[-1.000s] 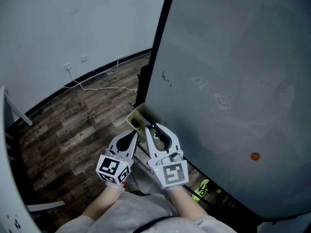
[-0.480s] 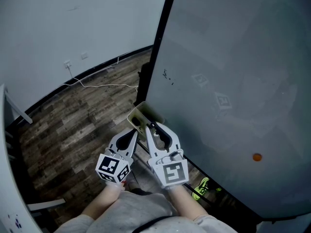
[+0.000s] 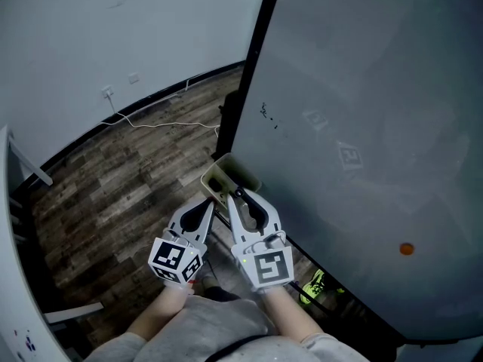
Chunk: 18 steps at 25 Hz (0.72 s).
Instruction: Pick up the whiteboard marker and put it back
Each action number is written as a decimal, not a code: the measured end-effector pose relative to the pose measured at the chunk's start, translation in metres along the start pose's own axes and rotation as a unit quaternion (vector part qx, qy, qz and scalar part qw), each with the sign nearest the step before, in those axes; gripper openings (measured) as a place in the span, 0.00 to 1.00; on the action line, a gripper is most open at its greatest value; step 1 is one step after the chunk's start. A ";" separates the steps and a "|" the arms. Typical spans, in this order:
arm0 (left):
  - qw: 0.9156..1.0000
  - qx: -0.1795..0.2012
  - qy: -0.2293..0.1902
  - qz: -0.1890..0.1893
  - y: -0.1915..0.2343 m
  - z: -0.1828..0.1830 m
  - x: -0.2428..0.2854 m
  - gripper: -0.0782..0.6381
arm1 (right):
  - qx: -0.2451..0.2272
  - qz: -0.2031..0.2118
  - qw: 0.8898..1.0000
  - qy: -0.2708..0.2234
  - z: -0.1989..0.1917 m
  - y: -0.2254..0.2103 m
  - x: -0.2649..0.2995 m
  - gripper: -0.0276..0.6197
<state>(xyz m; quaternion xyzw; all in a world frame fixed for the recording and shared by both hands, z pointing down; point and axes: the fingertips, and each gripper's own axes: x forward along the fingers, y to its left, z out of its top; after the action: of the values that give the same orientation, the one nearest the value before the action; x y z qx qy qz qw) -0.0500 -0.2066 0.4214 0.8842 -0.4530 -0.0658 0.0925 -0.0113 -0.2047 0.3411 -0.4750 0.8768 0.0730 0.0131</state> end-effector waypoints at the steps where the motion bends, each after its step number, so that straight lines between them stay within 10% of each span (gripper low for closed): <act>1: 1.000 -0.001 0.001 0.001 0.001 -0.001 0.000 0.13 | 0.002 0.000 1.000 0.001 -0.002 0.000 0.001 0.16; 18: 1.000 -0.014 0.017 0.009 0.009 -0.017 -0.004 0.13 | 0.016 0.000 1.000 0.018 -0.022 0.003 0.004 0.16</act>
<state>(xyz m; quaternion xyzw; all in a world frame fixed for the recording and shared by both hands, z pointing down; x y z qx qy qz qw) -0.0560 -0.2061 0.4399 0.8795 -0.4586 -0.0560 0.1137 -0.0149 -0.2090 0.3625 -0.4759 0.8781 0.0498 0.0048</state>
